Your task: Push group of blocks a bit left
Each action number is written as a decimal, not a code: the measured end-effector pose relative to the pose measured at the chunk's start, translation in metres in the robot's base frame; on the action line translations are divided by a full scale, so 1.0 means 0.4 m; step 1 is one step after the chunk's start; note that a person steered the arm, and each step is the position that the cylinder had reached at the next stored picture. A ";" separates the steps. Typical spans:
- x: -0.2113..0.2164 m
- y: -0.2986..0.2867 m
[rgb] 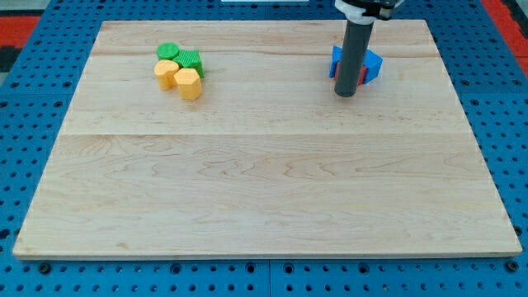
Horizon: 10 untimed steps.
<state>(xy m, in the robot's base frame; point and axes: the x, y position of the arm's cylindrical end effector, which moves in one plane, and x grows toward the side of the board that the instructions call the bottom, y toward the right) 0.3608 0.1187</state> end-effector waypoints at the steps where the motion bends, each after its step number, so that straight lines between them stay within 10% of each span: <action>1: 0.000 0.000; 5: -0.001 -0.004; 10: -0.137 -0.439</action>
<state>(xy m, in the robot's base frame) 0.3061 -0.0570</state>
